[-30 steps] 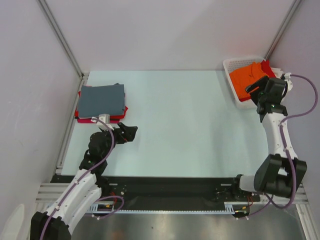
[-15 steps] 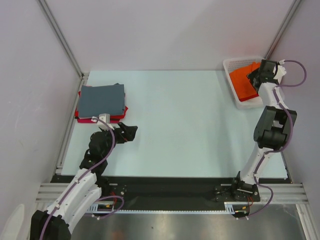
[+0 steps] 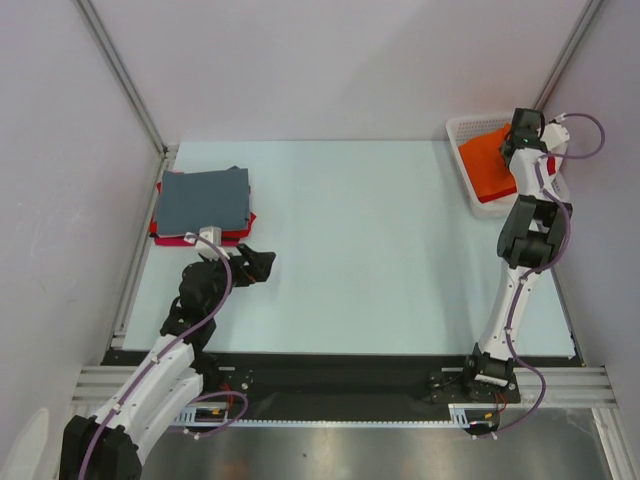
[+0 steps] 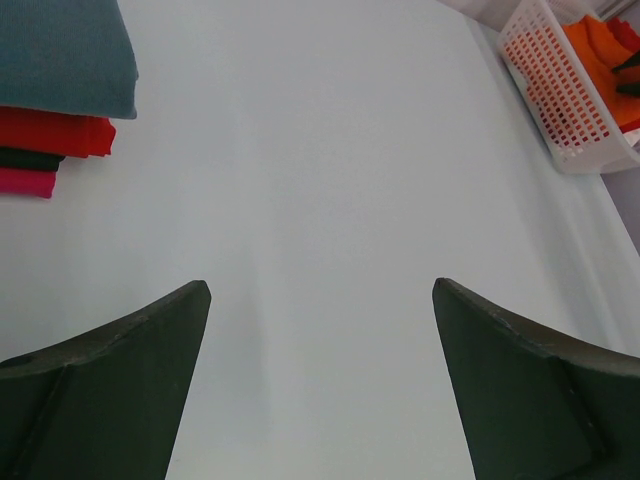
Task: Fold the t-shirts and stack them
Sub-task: Grab the tshirt from the pile, then move the tshirt to the center of the board
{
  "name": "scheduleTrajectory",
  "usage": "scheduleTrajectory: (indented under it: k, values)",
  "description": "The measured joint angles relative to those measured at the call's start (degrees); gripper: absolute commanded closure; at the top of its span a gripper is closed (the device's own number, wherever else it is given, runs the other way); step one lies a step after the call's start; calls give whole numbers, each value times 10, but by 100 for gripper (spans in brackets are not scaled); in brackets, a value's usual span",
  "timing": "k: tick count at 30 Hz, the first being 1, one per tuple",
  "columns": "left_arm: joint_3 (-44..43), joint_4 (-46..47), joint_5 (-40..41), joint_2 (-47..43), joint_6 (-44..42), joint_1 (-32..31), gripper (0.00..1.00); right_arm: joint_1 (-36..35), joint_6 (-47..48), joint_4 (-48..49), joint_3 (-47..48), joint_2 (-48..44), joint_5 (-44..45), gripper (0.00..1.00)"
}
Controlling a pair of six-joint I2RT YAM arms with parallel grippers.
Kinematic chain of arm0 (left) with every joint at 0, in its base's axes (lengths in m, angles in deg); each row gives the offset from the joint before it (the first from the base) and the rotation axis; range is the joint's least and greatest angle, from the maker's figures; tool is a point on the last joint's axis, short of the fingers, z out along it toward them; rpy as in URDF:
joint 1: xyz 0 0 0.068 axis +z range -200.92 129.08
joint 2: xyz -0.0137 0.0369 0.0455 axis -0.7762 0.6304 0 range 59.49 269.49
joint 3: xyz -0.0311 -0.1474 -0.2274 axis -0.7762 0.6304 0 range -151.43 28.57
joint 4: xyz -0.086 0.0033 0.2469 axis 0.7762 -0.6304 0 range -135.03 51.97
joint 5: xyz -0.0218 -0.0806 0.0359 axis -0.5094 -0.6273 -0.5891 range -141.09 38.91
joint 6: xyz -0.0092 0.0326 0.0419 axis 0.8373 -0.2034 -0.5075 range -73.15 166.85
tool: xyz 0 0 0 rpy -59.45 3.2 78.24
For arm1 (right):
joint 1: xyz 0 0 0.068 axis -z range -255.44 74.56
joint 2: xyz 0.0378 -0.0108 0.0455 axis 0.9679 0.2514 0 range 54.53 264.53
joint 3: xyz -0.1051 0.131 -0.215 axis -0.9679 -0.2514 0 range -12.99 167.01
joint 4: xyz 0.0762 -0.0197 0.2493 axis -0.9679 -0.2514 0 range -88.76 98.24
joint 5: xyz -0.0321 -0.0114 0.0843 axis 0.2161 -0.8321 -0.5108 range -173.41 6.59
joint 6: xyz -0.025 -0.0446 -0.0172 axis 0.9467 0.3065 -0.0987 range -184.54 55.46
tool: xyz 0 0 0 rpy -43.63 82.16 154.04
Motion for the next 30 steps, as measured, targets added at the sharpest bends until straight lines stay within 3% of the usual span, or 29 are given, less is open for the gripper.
scheduleTrajectory:
  k: [2,3,4,5,15,21,26,30]
  values:
    - [0,1,0,0,0,0,0,-2,1,-10,18,14,8,73]
    - [0,1,0,1,0,0,0,-3,2,-13,19,16,12,88]
    - [0,2,0,2,0,0,0,-4,3,-17,19,17,14,97]
    - [0,1,0,4,0,0,0,-5,0,-17,19,17,14,100]
    - [0,1,0,3,0,0,0,-50,60,-29,17,-34,31,100]
    - [0,1,0,-6,0,0,0,-193,148,-19,11,-178,16,100]
    - [0,0,0,-13,0,0,0,-333,200,22,11,-290,-55,100]
    - [0,-4,0,-18,0,0,0,-356,194,40,-9,-368,-134,99]
